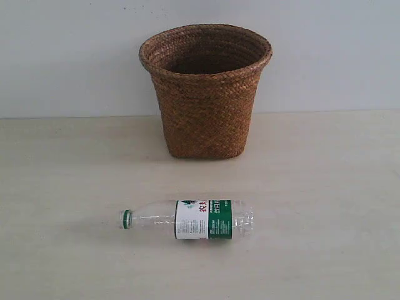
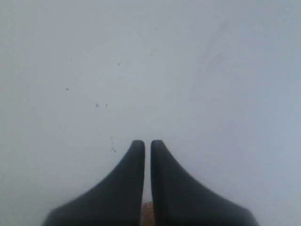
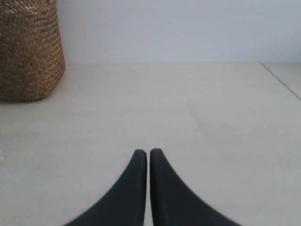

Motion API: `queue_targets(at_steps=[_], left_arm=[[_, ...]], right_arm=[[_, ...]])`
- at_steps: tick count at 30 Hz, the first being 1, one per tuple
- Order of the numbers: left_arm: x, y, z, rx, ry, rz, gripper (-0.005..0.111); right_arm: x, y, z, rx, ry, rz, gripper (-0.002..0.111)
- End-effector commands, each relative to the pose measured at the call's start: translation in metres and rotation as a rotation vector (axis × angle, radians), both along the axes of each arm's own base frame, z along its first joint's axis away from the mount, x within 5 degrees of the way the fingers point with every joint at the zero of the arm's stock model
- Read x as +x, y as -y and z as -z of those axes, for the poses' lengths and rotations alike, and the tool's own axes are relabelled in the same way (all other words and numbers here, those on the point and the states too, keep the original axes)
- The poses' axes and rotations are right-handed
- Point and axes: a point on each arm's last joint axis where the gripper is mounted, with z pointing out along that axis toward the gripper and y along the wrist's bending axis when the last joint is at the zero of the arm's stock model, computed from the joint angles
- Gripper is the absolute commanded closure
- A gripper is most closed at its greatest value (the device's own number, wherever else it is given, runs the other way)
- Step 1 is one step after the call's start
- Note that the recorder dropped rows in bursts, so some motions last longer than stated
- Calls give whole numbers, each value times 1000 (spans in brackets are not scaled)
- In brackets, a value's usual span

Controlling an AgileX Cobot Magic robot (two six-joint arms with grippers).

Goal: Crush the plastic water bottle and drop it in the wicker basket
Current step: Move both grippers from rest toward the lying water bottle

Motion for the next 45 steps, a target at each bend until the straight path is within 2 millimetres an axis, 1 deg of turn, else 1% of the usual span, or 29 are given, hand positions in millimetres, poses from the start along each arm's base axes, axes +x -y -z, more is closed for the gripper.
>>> queue_targets(at_steps=[1, 4, 7, 8, 13, 17, 19, 21, 23, 28, 30, 32, 33, 35, 37, 40, 43, 45], left_arm=[[-4, 2, -25, 30, 64, 11, 103], [9, 4, -40, 53, -30, 11, 103], [28, 8, -56, 148, -121, -2, 103], [37, 10, -63, 199, -162, -5, 103], [80, 17, -79, 353, -349, -7, 103], [114, 20, -80, 462, -499, -14, 103], [129, 20, -79, 508, -576, -19, 103], [144, 23, -79, 583, -657, -20, 103], [158, 28, -73, 680, -759, -13, 103], [185, 46, -54, 924, -1028, 78, 103], [196, 56, -49, 994, -1116, 155, 103], [204, 64, -45, 1047, -1183, 234, 103], [209, 68, -42, 1070, -1216, 278, 103], [218, 76, -39, 1103, -1253, 375, 103], [226, 85, -33, 1150, -1252, 486, 103], [238, 100, -28, 1220, -1174, 645, 103], [249, 112, -27, 1250, -1119, 760, 103], [255, 117, -24, 1333, -1105, 870, 103]], right_arm=[[1, 1, -6, -44, 84, 8, 108], [1, 1, -10, -34, 129, 13, 108], [2, 2, -17, -25, 206, 22, 108], [1, 2, -22, -4, 256, 29, 108], [0, 4, -34, 304, 398, 49, 108], [-1, 5, -39, 327, 447, 47, 108], [-1, 5, -40, 340, 440, 46, 108], [-4, 4, -51, 341, 451, 40, 108], [-4, 3, -67, 349, 436, 35, 108], [7, 2, -105, 285, 336, 33, 108], [17, 2, -118, 249, 265, 32, 108], [28, 1, -128, 201, 190, 29, 108], [37, 1, -134, 157, 127, 21, 108], [51, 0, -141, 104, 12, 5, 108], [65, -1, -148, 57, -101, -18, 108], [95, -7, -150, 31, -267, -104, 108], [125, -17, -147, 15, -423, -252, 108], [147, -24, -142, 10, -504, -367, 108]])
